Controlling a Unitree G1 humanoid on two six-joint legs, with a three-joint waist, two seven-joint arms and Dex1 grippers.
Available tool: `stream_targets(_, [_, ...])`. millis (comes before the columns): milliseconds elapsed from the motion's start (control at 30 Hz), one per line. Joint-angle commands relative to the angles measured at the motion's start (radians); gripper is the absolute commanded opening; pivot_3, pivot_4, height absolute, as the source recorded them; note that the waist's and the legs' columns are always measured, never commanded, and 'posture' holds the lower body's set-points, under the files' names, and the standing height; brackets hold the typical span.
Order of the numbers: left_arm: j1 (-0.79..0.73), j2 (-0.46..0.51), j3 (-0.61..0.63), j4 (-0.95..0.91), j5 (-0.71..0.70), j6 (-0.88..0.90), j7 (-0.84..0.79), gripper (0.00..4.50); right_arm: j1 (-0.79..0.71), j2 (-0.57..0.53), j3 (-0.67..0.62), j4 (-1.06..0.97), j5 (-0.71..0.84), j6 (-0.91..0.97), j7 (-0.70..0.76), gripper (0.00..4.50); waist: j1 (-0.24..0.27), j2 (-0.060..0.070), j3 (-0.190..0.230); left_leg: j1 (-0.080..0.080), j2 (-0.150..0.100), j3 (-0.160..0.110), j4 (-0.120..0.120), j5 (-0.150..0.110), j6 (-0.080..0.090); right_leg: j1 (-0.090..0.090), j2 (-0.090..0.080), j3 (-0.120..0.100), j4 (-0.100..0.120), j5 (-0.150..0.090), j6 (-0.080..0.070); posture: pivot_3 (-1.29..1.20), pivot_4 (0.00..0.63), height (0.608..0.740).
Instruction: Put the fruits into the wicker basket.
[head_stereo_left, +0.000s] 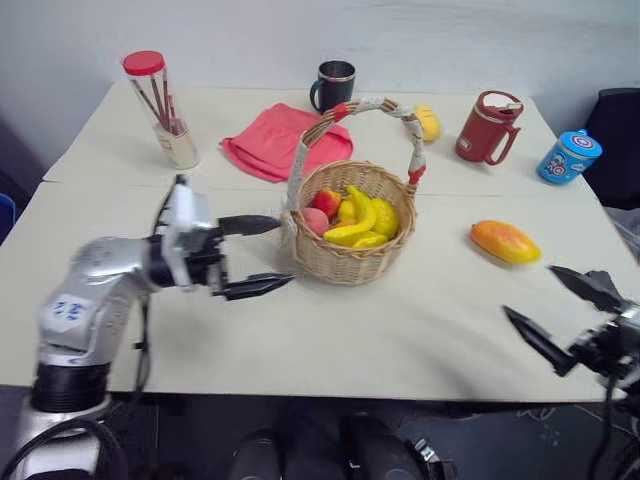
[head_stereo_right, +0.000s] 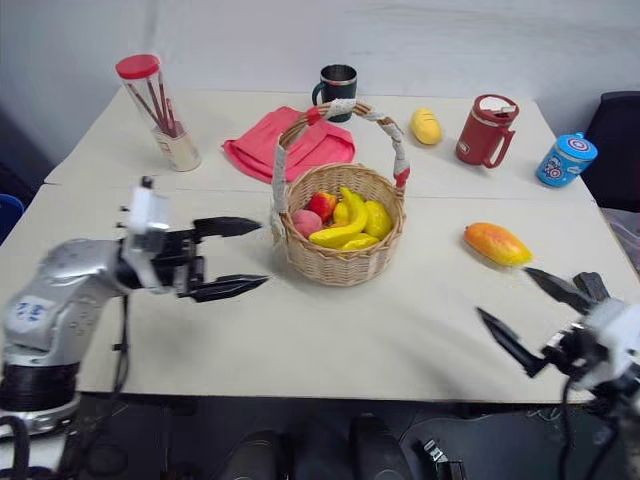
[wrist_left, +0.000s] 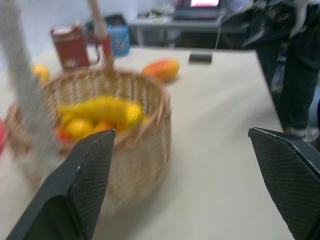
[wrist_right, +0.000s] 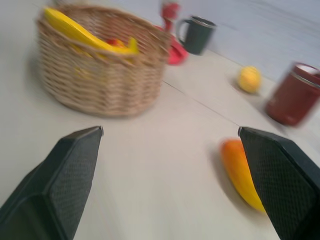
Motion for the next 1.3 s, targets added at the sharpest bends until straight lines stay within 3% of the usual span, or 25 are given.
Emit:
stream_targets(33, [0.105,0.038,0.082,0.158,0.049,-0.147,-0.093,4.48,-0.012,-0.004,-0.093,0.198,-0.023,-0.104,0.017,4.5,-0.003,0.0,0.0,0.0,0.0,0.0,0.0,0.0,0.0,0.0,0.0,0.0,0.0,0.0,-0.001,0.0,0.15,0.74])
stream_targets(133, [0.169,0.055,0.09,0.155,0.063,-0.21,-0.13,4.48,-0.112,-0.068,-0.07,0.297,-0.021,-0.092,0.026,4.5,-0.016,0.0,0.001,0.0,0.0,0.001,0.0,-0.001,0.001,0.0,-0.001,0.0,-0.001,0.0,-0.001,0.0,0.15,0.74])
stream_targets(233, [0.122,0.016,0.095,0.063,0.0,-0.152,-0.054,4.48,-0.282,-0.19,0.036,0.378,-0.037,0.021,0.062,4.5,-0.024,0.003,0.003,-0.001,0.0,0.002,0.0,-0.002,0.004,0.001,-0.004,0.001,-0.004,0.004,0.0,0.0,0.15,0.74])
stream_targets(433, [0.072,-0.02,0.096,-0.067,-0.103,-0.015,0.054,4.48,-0.83,-0.354,0.32,0.697,-0.135,0.202,0.171,4.5,-0.026,0.009,0.004,-0.001,0.002,0.002,-0.001,-0.001,0.002,-0.001,0.0,0.001,-0.004,0.005,0.0,0.0,0.15,0.74])
stream_targets(533, [0.069,-0.041,0.08,-0.143,-0.147,0.05,0.114,4.48,-1.264,-0.34,0.604,1.016,-0.391,0.314,0.219,4.5,-0.041,0.012,0.008,-0.005,0.003,0.005,0.0,0.002,-0.003,-0.007,0.001,0.004,-0.002,0.004,-0.001,0.0,0.15,0.74])
stream_targets(633, [0.064,-0.061,0.055,-0.193,-0.158,0.076,0.148,4.48,-1.461,-0.287,0.713,1.242,-0.508,0.268,0.225,4.5,-0.042,0.012,0.008,-0.006,0.002,0.007,-0.001,0.004,-0.005,-0.01,0.001,0.007,-0.001,0.004,-0.001,0.0,0.15,0.74])
stream_targets(767, [0.047,-0.1,0.051,-0.245,-0.188,0.099,0.211,4.48,-1.571,-0.256,0.841,1.416,-0.67,0.246,0.184,4.5,-0.029,0.012,0.008,-0.01,0.002,0.005,0.0,0.003,-0.006,-0.011,0.0,0.003,-0.005,0.003,-0.001,0.0,0.15,0.74])
stream_targets(833, [0.047,-0.112,0.064,-0.283,-0.223,0.127,0.251,4.48,-1.603,-0.247,0.897,1.457,-0.725,0.283,0.282,4.5,-0.026,0.012,0.008,-0.018,0.001,0.005,0.003,0.003,-0.005,-0.016,-0.001,0.003,-0.004,0.004,0.0,0.0,0.15,0.74])
stream_targets(1033, [0.092,-0.11,0.094,-0.293,-0.247,0.138,0.289,4.48,-1.613,-0.226,0.902,1.512,-0.771,0.235,0.281,4.5,-0.033,0.012,0.008,-0.019,0.001,0.01,0.006,0.004,-0.005,-0.021,-0.001,0.004,0.003,0.005,0.002,0.0,0.15,0.74])
stream_targets(1133, [0.107,-0.104,0.111,-0.271,-0.255,0.136,0.289,4.5,-1.606,-0.23,0.894,1.512,-0.773,0.196,0.312,3.86,-0.047,0.012,0.008,-0.018,0.001,0.01,0.008,0.006,-0.007,-0.022,0.001,0.005,0.007,0.005,0.002,0.0,0.15,0.74])
stream_targets(1233, [0.125,-0.087,0.128,-0.253,-0.249,0.129,0.266,4.5,-1.62,-0.23,0.841,1.49,-0.719,0.195,0.401,2.94,-0.055,0.012,0.008,-0.017,0.001,0.01,0.012,0.006,-0.007,-0.021,0.002,0.005,0.01,0.005,0.002,0.0,0.15,0.74])
stream_targets(1300, [0.148,-0.08,0.146,-0.235,-0.244,0.123,0.254,4.5,-1.622,-0.228,0.804,1.446,-0.673,0.195,0.492,2.9,-0.061,0.013,0.008,-0.016,0.001,0.011,0.011,0.006,-0.007,-0.021,0.002,0.005,0.011,0.005,0.002,0.0,0.15,0.74])
